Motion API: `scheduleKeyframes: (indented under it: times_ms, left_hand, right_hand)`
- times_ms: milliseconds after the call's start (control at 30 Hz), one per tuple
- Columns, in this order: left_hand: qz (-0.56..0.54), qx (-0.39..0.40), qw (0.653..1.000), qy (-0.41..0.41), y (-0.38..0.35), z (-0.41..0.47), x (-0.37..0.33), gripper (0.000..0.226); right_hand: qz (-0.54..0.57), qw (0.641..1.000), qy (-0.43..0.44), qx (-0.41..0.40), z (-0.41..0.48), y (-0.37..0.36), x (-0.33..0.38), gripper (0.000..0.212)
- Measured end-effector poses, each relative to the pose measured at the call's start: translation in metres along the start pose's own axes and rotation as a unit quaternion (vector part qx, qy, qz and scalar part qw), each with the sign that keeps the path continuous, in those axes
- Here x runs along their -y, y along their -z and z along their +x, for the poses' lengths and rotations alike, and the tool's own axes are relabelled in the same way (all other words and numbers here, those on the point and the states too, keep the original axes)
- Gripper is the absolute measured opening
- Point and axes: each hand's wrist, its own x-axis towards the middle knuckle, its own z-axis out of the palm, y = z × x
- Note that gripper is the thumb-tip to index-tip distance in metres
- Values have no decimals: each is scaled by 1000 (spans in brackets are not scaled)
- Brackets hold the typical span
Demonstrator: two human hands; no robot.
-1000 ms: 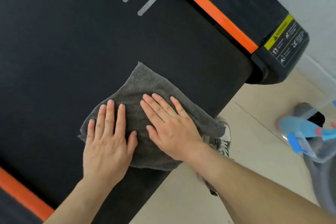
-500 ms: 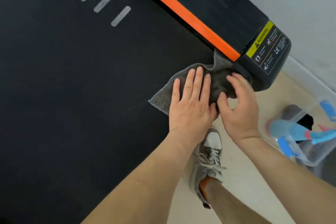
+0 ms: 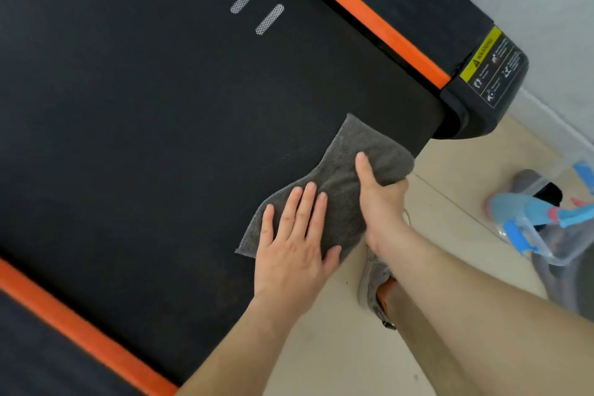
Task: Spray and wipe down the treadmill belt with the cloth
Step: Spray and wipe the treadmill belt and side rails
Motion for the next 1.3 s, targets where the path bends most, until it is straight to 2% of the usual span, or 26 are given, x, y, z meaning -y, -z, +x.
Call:
scheduleKeyframes:
  times_ms: [100, 167, 267, 400, 567, 701, 767, 834, 934, 1001, 1034, 1068, 1134, 1201, 1268, 1301]
  left_hand:
    - [0, 9, 1000, 6, -1, -41, 29, 76]
    - [3, 6, 1000, 6, -3, -64, 47, 77]
    - [16, 16, 1000, -8, -5, -107, 87, 76]
    - [31, 34, 998, -38, 5, -145, 131, 72]
    - [-2, 29, 999, -39, 15, -170, 149, 65]
    - [-34, 24, 999, -2, 32, -169, 160, 32]
    - [-76, 20, 996, 49, 40, -160, 174, 20]
    - [-90, -24, 993, 72, 46, -150, 192, 20]
    - [-108, -121, 970, 180, 75, -130, 226, 25]
    - [-87, -144, 955, 243, 91, -122, 245, 33]
    - [-70, -150, 952, 259, 94, -124, 250, 37]
    - [-60, -163, 951, 256, 96, -123, 252, 39]
    - [-45, -158, 967, 197, 91, -127, 245, 39]
    - [-40, -78, 982, 164, 67, -129, 236, 52]
    - [-12, 57, 986, 158, 44, -128, 227, 67]
    - [4, 95, 983, 159, 36, -128, 223, 75]
  right_hand:
    - [-64, 997, 1, -49, -44, -15, -43, 121]
    - [-72, 995, 25, -69, -74, -20, -61, 115]
    - [-33, 998, 32, -48, -124, -30, -103, 92]
    - [-62, 997, 4, -42, -182, -53, -154, 104]
    - [-98, 995, -15, -20, -222, -59, -177, 112]
    - [-180, 983, -16, -13, -239, -50, -178, 119]
    - [-227, 974, 3, -21, -240, -44, -174, 107]
    - [-230, 972, 34, -21, -244, -40, -170, 82]
    - [-181, 973, 133, 49, -256, -56, -147, 58]
    - [-205, 941, 239, 126, -263, -72, -137, 57]
    - [-243, 908, 297, 171, -269, -81, -134, 57]
    - [-293, 862, 355, 213, -272, -92, -132, 56]
    - [-406, 754, 440, 271, -270, -109, -138, 56]
    - [-474, 693, 460, 289, -257, -118, -146, 54]
    - [-502, 658, 489, 275, -240, -114, -150, 52]
    - [-512, 641, 502, 274, -232, -109, -151, 51]
